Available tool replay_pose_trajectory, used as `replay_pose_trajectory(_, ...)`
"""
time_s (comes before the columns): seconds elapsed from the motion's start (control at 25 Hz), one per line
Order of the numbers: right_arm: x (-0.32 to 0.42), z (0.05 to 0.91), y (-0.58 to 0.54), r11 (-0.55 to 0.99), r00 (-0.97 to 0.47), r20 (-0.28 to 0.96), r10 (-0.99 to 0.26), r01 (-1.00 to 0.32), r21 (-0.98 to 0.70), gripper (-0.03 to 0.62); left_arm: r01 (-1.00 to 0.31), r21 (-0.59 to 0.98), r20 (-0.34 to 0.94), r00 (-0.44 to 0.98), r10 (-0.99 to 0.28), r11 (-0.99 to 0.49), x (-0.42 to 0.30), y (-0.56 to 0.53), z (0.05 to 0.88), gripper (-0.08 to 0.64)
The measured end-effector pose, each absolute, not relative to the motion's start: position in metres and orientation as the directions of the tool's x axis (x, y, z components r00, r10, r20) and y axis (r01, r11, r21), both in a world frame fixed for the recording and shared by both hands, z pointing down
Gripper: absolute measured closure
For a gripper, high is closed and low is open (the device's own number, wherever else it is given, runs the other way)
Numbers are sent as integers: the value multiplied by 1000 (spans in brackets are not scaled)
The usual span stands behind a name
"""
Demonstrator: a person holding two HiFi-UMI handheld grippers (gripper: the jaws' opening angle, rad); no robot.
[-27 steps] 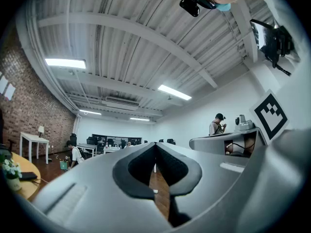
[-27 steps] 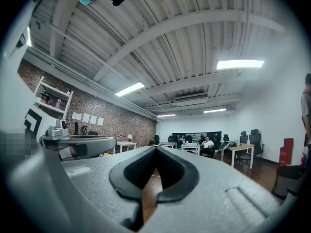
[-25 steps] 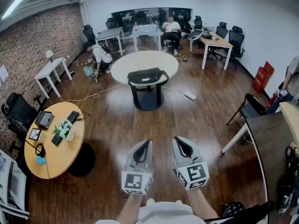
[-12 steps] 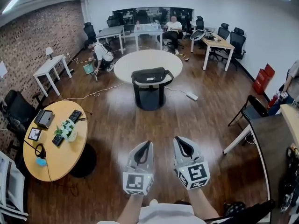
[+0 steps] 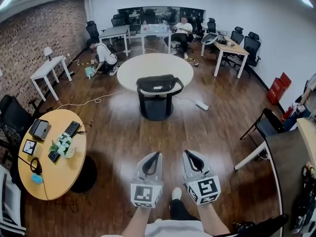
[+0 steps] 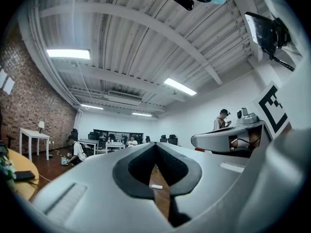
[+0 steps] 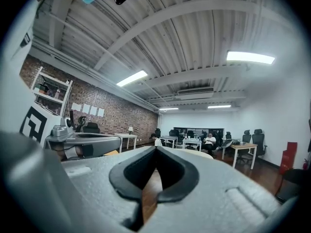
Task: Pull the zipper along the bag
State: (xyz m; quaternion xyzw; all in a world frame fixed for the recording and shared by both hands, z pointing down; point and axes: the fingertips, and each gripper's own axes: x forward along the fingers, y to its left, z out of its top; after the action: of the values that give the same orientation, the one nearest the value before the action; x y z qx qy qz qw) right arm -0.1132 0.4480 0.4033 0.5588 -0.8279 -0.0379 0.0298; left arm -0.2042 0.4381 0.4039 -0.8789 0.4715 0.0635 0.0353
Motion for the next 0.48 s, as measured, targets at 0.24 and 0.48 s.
replay_pose_trajectory(0.24, -60, 385, 328, 376, -379, -59, -923, -924, 66, 603, -838, -87, -137, 545, -827, -538, -155, 324, 388, 545)
replay_pose_trajectory(0.48, 3, 374, 237, 370, -374, -87, -923, -927, 61, 603, -852, -93, -165, 524, -836, -516, -111, 233, 369, 545)
